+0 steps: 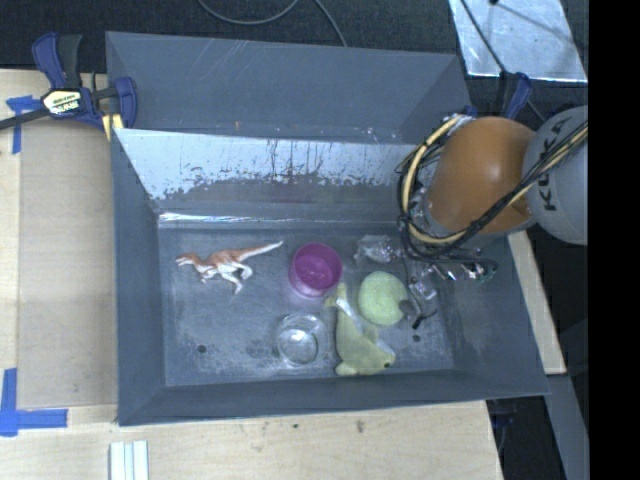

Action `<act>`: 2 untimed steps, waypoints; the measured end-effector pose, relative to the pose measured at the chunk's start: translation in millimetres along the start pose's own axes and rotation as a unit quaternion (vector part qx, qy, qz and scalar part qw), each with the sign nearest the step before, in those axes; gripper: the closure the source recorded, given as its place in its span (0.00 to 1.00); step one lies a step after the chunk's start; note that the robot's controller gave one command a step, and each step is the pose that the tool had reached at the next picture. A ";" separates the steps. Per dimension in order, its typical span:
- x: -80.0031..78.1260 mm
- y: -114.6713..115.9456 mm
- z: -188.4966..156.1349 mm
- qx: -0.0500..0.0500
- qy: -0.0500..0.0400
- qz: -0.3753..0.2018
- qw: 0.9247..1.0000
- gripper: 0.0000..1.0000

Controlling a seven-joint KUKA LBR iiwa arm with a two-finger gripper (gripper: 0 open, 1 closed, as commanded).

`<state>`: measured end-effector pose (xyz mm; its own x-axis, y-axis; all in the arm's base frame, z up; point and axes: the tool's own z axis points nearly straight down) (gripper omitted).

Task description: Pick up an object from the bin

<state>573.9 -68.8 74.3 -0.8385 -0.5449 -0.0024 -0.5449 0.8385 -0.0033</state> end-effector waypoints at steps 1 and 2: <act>-13.2 -12.2 0.9 0.000 -0.001 0.072 0.997 1.00; -13.2 -12.1 0.8 0.000 -0.001 0.072 0.997 1.00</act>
Offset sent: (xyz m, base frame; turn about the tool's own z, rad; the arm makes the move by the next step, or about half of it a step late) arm 0.0000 0.0000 0.0000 0.0000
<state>591.6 -71.8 73.5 -0.9083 -0.4182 -0.0044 -0.4182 0.9083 -0.0027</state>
